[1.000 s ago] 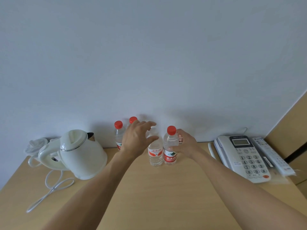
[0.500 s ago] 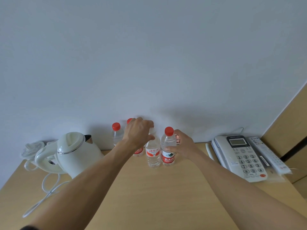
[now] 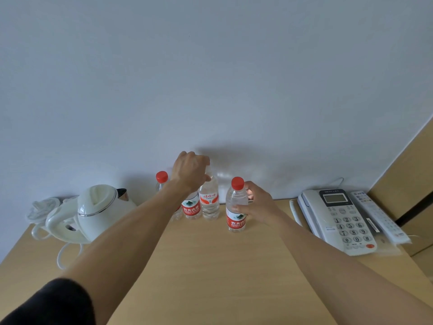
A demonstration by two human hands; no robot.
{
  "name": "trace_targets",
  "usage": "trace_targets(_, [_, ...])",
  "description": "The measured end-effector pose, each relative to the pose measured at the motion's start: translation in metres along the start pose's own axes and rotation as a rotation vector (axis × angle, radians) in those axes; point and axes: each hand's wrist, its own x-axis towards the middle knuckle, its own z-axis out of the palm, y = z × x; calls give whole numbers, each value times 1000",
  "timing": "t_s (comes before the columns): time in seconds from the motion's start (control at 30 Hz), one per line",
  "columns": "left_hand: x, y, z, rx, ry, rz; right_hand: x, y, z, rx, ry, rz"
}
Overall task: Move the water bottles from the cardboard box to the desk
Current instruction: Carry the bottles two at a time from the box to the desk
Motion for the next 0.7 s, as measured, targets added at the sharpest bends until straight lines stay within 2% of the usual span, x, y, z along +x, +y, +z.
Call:
trace_targets(0.43, [6, -3, 6, -29, 18, -21, -5, -4, -1, -20, 23, -38])
trace_targets(0.7, [1, -7, 8, -14, 55, -24, -3, -4, -4, -143, 87, -103])
